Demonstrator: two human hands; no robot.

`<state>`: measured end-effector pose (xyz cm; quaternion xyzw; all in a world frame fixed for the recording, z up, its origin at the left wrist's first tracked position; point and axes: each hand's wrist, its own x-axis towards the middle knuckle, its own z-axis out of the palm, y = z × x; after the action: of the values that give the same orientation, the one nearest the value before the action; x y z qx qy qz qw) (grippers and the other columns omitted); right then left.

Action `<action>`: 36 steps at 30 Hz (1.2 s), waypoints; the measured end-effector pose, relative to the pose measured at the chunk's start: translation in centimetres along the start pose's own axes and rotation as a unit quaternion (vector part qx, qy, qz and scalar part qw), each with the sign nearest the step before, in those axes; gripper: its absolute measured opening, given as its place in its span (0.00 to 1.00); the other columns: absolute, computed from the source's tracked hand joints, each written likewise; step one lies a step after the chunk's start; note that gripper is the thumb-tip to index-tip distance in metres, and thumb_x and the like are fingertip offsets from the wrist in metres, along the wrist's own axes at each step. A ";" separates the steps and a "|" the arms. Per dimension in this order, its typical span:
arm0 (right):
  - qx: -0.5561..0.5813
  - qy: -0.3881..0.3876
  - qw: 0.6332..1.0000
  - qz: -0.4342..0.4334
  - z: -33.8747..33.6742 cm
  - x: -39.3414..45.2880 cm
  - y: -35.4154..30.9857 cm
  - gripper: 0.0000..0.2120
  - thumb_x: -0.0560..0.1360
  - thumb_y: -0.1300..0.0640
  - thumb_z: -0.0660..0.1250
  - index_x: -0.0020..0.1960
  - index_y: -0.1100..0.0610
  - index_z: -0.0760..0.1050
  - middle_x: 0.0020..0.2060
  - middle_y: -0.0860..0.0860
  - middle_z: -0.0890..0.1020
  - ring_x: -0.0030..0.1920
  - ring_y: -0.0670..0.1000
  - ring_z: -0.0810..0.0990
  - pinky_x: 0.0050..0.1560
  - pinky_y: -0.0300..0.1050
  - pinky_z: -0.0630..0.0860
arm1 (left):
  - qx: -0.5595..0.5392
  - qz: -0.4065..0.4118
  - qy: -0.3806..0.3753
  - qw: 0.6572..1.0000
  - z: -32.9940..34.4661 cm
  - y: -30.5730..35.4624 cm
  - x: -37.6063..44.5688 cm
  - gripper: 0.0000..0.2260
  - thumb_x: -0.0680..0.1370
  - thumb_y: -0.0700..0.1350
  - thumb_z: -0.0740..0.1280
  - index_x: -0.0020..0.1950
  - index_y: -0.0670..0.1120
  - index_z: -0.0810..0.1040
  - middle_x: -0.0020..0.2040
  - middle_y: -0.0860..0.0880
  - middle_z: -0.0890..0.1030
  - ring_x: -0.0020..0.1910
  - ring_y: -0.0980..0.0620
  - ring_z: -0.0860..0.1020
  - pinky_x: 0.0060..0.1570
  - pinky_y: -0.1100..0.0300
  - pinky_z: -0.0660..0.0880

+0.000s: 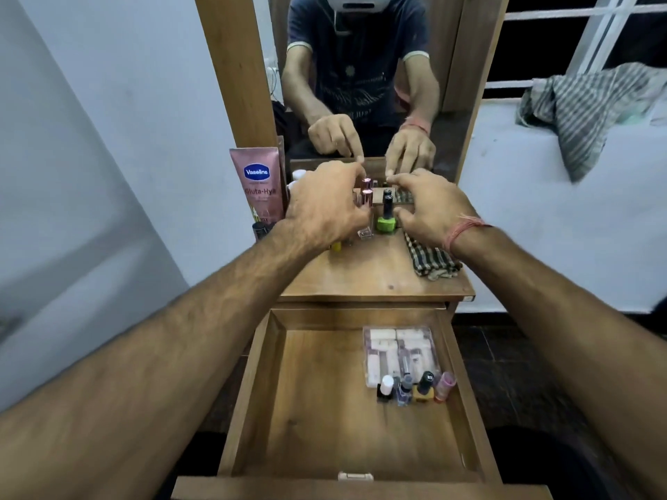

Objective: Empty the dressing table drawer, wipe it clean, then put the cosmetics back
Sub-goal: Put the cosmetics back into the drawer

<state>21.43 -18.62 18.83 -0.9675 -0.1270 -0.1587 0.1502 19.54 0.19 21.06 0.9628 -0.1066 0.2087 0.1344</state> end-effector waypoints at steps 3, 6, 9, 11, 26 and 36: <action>-0.020 0.004 1.000 -0.016 1.0 0.9 0.1 0.22 0.79 0.54 0.71 0.73 0.46 0.78 0.66 0.51 0.80 0.66 0.58 0.79 0.62 0.54 0.78 | 0.015 0.000 -0.028 0.999 1.3 -0.2 1.1 0.13 0.77 0.56 0.75 0.60 0.54 0.84 0.50 0.54 0.85 0.51 0.46 0.85 0.47 0.51 0.79; -0.031 0.022 0.999 -0.020 1.9 1.0 0.3 0.18 0.79 0.53 0.72 0.69 0.46 0.81 0.63 0.51 0.81 0.63 0.57 0.80 0.59 0.54 0.80 | 0.039 -0.002 -0.037 0.999 2.5 -0.4 1.8 0.13 0.76 0.56 0.76 0.59 0.54 0.84 0.50 0.53 0.85 0.51 0.46 0.84 0.42 0.53 0.72; -0.004 0.053 0.999 -0.013 2.3 0.9 0.5 0.13 0.77 0.53 0.75 0.61 0.46 0.82 0.59 0.48 0.82 0.59 0.56 0.81 0.56 0.53 0.81 | 0.055 -0.003 -0.034 0.998 3.2 -0.7 2.2 0.14 0.77 0.54 0.77 0.61 0.54 0.85 0.52 0.52 0.85 0.50 0.46 0.82 0.39 0.53 0.67; 0.013 0.071 0.997 -0.011 2.5 0.9 0.6 0.08 0.77 0.52 0.76 0.54 0.46 0.81 0.54 0.46 0.82 0.55 0.54 0.81 0.52 0.50 0.80 | 0.060 -0.004 -0.039 0.997 3.3 -0.6 2.4 0.13 0.77 0.54 0.78 0.60 0.53 0.85 0.51 0.51 0.86 0.47 0.47 0.80 0.34 0.55 0.65; 0.063 0.063 0.996 0.015 3.2 0.1 1.7 0.05 0.80 0.51 0.76 0.55 0.49 0.86 0.49 0.43 0.78 0.49 0.46 0.75 0.49 0.43 0.71 | 0.061 -0.019 -0.054 0.997 4.4 0.6 3.2 0.10 0.76 0.53 0.78 0.44 0.49 0.83 0.41 0.49 0.84 0.42 0.43 0.85 0.45 0.47 0.86; 0.081 0.105 0.991 -0.021 -0.4 -6.3 2.3 0.04 0.79 0.51 0.76 0.53 0.50 0.86 0.48 0.44 0.80 0.49 0.47 0.78 0.52 0.43 0.77 | -0.024 0.022 -0.023 0.999 1.3 1.2 -1.6 0.13 0.76 0.59 0.79 0.58 0.57 0.89 0.50 0.54 0.87 0.49 0.49 0.86 0.50 0.48 0.86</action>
<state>16.21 -22.12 16.48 -0.9271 -0.1430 -0.2521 0.2375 18.24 -1.10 19.48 0.9614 -0.1352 0.1869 0.1502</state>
